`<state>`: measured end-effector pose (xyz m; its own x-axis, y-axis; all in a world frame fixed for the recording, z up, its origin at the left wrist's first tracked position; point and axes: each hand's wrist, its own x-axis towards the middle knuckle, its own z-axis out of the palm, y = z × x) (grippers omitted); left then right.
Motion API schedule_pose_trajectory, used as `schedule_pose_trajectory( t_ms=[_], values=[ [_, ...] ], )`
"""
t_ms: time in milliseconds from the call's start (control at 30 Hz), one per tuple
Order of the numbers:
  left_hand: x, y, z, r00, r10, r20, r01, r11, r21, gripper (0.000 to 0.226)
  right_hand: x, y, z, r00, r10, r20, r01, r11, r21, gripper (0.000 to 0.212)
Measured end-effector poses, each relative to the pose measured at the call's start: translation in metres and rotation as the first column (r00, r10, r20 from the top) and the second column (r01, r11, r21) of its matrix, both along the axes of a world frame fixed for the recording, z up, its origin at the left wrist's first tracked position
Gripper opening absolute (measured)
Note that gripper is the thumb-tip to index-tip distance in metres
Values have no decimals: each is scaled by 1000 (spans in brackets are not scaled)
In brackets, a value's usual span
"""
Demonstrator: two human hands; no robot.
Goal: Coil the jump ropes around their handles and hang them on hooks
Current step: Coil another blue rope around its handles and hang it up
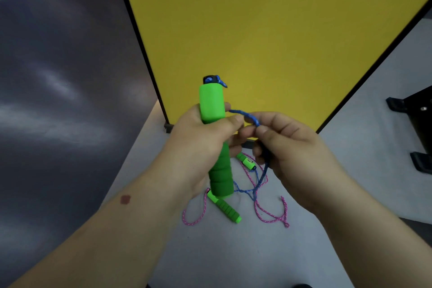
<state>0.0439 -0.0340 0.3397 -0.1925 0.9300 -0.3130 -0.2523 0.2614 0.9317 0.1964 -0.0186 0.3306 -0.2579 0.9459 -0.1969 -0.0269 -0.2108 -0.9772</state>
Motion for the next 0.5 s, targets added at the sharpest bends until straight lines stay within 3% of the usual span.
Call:
schedule_pose_trajectory(
  t_ms=[67, 167, 300, 367, 433, 500],
  values=[
    [6, -1, -1, 999, 21, 48, -22, 1000, 6, 22, -3, -4, -1, 984, 78, 160, -87, 995, 53, 15],
    [1, 2, -1, 987, 141, 71, -144, 989, 39, 21, 1, -4, 2, 972, 131, 195, -135, 991, 8, 5],
    [-29, 14, 2, 954, 299, 29, -300, 947, 116, 26, 19, 3, 8, 924, 246, 293, -231, 969, -87, 14],
    [-33, 13, 6, 965, 261, 10, -260, 959, 115, 34, 19, 4, 9, 958, 143, 249, -136, 990, -43, 16],
    [-25, 8, 5, 993, 116, -5, -115, 987, 116, 39, 12, 2, 9, 981, -3, 195, -2, 1000, 23, 13],
    [-11, 3, 1, 998, -15, -65, 24, 990, 138, 39, 3, -1, 8, 982, -35, 184, 18, 995, 93, 9]
  ],
)
